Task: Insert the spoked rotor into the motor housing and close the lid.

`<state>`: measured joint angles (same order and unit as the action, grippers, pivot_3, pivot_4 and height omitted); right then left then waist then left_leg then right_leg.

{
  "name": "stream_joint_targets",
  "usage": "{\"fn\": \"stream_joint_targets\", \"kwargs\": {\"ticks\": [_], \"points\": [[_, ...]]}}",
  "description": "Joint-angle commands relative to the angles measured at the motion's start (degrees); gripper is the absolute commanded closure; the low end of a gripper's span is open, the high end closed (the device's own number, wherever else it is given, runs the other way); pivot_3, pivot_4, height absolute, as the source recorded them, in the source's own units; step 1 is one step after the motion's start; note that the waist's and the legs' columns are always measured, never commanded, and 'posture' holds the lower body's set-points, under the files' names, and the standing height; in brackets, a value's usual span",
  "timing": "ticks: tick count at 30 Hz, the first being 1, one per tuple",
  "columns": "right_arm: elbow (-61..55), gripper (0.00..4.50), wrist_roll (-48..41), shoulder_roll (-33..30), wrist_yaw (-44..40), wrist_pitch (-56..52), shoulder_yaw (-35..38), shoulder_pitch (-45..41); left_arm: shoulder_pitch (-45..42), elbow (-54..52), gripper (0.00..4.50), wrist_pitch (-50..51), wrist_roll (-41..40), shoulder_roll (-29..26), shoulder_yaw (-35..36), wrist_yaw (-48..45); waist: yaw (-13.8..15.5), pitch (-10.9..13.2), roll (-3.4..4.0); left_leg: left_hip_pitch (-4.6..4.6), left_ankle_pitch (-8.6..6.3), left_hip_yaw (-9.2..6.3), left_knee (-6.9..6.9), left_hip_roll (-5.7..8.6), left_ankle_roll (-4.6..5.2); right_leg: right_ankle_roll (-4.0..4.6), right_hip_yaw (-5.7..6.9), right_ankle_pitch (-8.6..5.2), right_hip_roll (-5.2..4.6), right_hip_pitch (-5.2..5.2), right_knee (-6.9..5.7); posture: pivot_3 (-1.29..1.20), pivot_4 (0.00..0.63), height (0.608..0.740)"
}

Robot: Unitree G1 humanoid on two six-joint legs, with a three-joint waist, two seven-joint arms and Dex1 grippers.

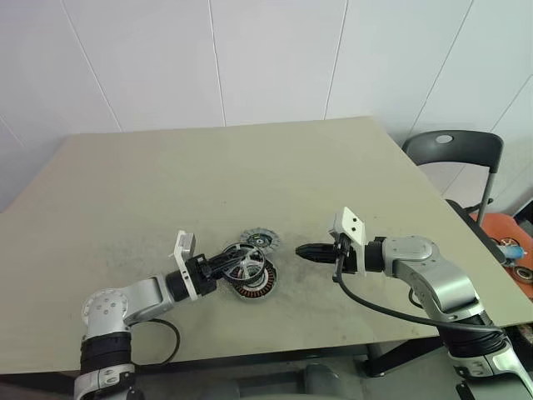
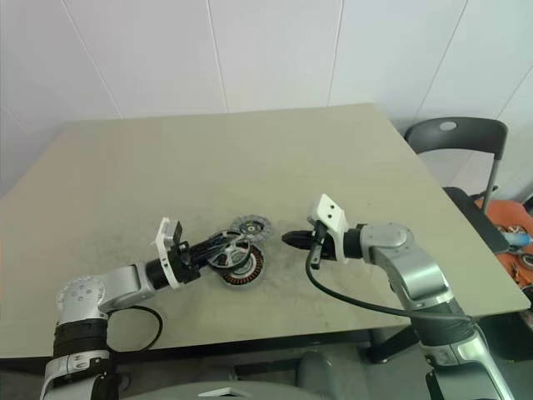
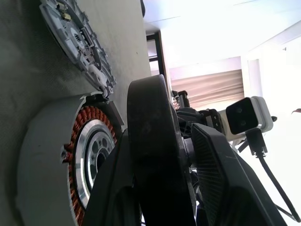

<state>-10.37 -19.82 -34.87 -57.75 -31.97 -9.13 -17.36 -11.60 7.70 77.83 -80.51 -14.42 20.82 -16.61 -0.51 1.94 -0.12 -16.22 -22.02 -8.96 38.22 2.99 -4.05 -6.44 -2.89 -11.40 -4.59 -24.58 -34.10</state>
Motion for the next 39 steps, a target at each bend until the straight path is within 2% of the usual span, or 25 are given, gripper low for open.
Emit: {"fn": "stream_joint_targets", "kwargs": {"ticks": [1,12,39], "points": [[-1.1,4.50,-0.4,0.4,0.3,0.6,0.2,-1.2,-0.7,-1.2,3.29,-0.7,-0.1,0.5,-1.0,-0.3,0.0,0.0,0.00,0.00,0.00,0.00,0.00,0.00,0.00,0.00,0.00,0.00,0.00,0.00,0.00,0.00,0.000,0.740],[-1.2,4.50,-0.6,1.0,2.1,0.9,0.9,-1.0,-0.7,2.1,3.29,-2.7,5.7,-0.4,-3.3,-6.3,-0.1,0.0,0.01,0.01,0.00,0.01,0.00,0.00,0.00,0.01,0.00,0.00,0.01,0.00,0.00,0.00,0.000,0.740],[-1.1,4.50,-0.8,1.1,4.3,1.2,1.6,-1.2,-2.7,6.6,3.29,-3.8,15.4,0.7,-5.8,-14.5,0.0,0.0,0.03,0.06,-0.01,0.02,0.00,0.01,0.02,0.01,0.00,-0.01,0.01,0.17,0.00,0.00,0.000,0.740]]}}
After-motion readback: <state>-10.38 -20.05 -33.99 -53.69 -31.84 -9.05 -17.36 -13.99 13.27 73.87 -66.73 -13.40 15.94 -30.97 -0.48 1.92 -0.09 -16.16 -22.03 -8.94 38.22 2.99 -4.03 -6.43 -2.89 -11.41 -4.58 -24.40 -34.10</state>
